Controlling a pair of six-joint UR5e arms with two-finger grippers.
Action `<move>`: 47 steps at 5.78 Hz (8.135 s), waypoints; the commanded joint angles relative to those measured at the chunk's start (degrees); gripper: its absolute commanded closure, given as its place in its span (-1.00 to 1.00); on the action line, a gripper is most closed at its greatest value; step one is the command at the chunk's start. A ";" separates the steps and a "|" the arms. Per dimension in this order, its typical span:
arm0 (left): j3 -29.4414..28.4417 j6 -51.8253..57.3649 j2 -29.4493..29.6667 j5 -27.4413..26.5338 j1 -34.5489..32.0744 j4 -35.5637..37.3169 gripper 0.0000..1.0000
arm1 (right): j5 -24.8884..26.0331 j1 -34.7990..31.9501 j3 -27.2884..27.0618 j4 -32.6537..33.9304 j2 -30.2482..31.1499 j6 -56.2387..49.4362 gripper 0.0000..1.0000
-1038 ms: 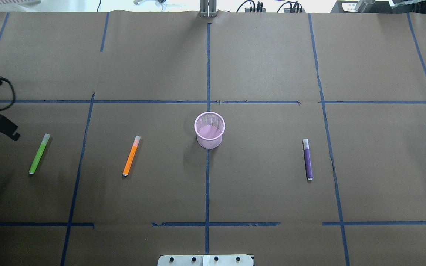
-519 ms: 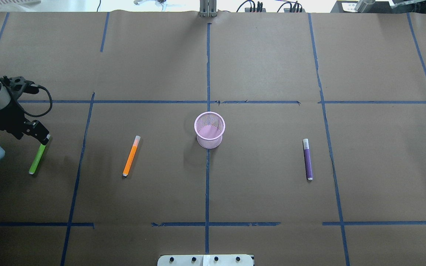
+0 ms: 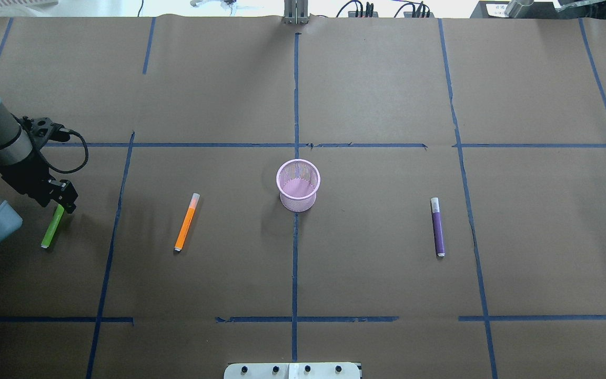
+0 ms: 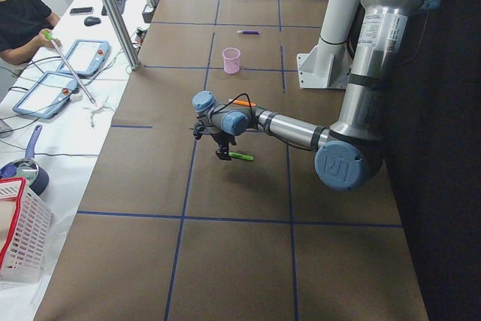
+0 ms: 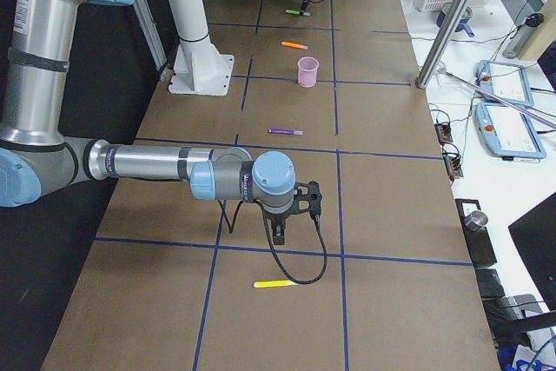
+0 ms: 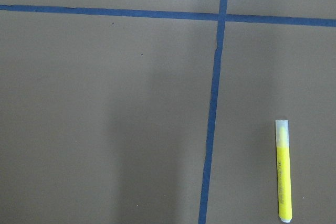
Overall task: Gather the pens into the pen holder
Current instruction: 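Lower the left gripper onto the green highlighter and close on it, then lift the green highlighter with the left gripper and carry it over the pink cup, then lower the green highlighter into the pink cup and open the left gripper, then hold the left gripper back while the right gripper grasps the yellow highlighter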
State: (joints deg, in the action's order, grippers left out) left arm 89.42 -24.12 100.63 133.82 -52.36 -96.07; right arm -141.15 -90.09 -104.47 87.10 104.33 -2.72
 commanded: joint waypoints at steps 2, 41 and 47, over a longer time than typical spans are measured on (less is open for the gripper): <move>-0.65 0.48 0.18 -0.23 0.24 -0.08 0.35 | 0.00 0.00 -0.03 0.00 0.00 0.00 -1.00; 17.63 -44.26 16.97 -38.19 15.71 -14.23 -1.00 | 4.04 9.05 39.34 -0.09 -18.54 -0.26 -0.70; 17.72 -44.26 16.97 -38.19 15.71 -14.41 -1.00 | 6.15 9.05 40.57 -0.79 -18.37 -0.53 -0.38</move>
State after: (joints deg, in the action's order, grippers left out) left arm 107.13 -68.38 117.60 95.62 -36.69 -110.41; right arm -135.00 -81.08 -63.98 86.31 85.96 -3.19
